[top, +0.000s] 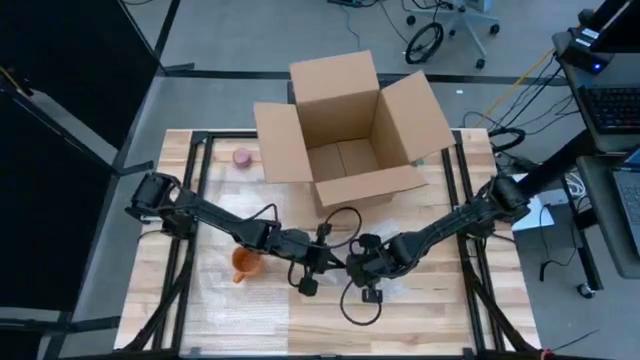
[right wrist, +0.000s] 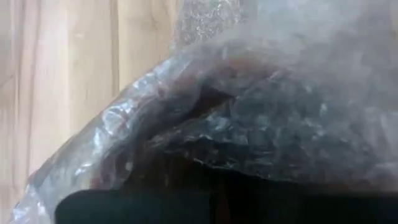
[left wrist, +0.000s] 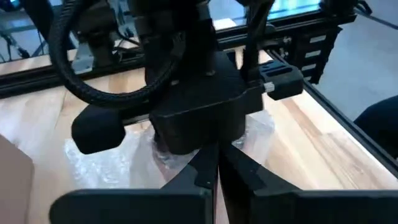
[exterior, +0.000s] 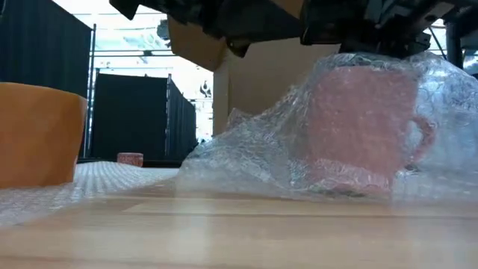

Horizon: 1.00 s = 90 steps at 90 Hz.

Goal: Wrap mug
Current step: Wrap the pink cup with the bubble wrap

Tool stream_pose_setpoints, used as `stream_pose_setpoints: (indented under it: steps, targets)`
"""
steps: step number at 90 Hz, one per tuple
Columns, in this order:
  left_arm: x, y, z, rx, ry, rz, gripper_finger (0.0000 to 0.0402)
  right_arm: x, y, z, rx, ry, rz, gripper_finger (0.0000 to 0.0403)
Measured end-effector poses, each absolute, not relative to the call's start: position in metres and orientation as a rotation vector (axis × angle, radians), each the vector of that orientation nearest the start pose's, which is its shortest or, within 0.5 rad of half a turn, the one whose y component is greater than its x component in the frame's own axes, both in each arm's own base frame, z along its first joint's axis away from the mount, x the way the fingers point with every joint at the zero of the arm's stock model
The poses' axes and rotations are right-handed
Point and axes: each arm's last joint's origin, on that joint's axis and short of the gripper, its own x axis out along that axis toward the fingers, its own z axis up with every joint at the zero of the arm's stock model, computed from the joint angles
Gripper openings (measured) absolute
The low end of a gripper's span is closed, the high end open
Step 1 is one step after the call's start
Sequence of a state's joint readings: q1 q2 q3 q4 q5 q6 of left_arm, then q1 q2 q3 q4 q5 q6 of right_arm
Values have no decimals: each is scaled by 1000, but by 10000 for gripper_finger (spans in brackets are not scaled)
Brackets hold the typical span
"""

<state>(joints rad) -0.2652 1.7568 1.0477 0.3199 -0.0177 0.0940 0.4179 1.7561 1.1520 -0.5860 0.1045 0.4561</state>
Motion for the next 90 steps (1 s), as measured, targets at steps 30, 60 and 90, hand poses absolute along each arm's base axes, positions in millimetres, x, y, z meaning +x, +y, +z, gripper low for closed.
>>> stream_pose_setpoints:
  steps: [30,60,90]
  targets:
    - [402,-110,197,160,483,-273,1,317,133,186,103,1145,3,0]
    - [407,-111,195,201,603,-259,1,318,131,186,98,1136,19,0]
    - [408,-106,188,208,646,-244,1,322,133,206,84,1126,42,0]
